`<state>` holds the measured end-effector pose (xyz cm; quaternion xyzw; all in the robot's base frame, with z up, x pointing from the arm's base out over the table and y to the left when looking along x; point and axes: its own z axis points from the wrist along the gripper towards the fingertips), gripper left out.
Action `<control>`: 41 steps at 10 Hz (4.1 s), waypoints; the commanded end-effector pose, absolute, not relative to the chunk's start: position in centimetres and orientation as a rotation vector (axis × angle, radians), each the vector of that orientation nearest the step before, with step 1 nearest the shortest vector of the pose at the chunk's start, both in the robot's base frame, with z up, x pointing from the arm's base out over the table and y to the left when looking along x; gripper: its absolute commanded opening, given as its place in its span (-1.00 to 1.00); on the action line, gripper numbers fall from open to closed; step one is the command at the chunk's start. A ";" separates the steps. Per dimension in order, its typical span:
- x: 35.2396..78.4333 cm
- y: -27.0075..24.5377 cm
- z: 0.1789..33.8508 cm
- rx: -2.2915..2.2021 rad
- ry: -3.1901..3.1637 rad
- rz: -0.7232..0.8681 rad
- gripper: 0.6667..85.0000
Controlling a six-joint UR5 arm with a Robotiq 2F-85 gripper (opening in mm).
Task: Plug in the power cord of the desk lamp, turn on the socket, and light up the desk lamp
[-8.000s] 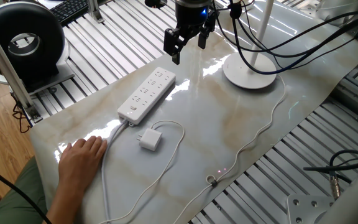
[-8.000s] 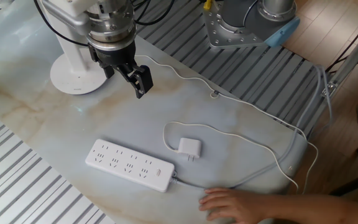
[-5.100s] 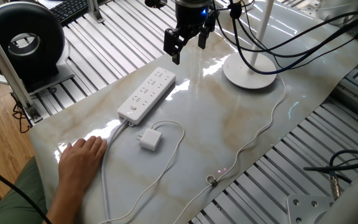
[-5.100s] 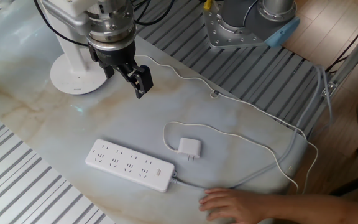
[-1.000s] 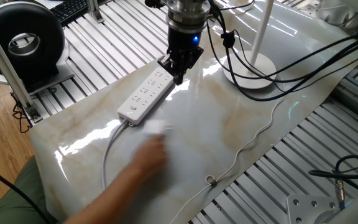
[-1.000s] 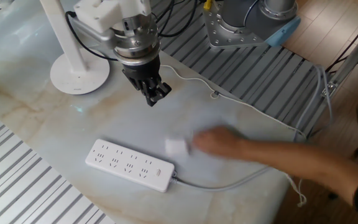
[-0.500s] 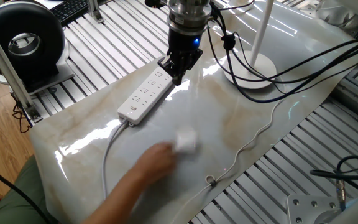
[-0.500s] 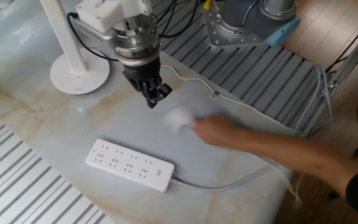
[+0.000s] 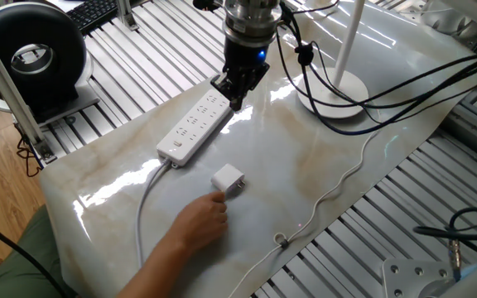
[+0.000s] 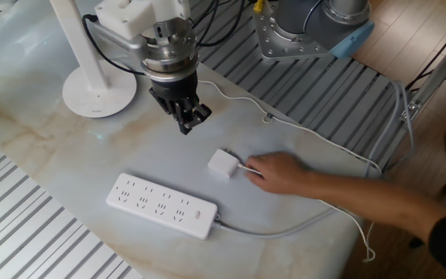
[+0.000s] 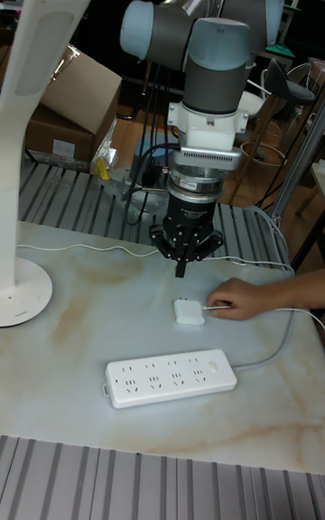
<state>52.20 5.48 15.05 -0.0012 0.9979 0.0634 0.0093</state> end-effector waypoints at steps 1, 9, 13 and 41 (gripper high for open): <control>49.3 5.1 15.2 -0.065 3.225 0.187 -0.99; 50.3 6.5 10.3 -0.140 3.201 0.193 -0.90; 53.1 5.1 5.2 -0.232 3.127 0.117 -0.83; 53.3 4.3 7.1 -0.352 3.087 0.193 -0.03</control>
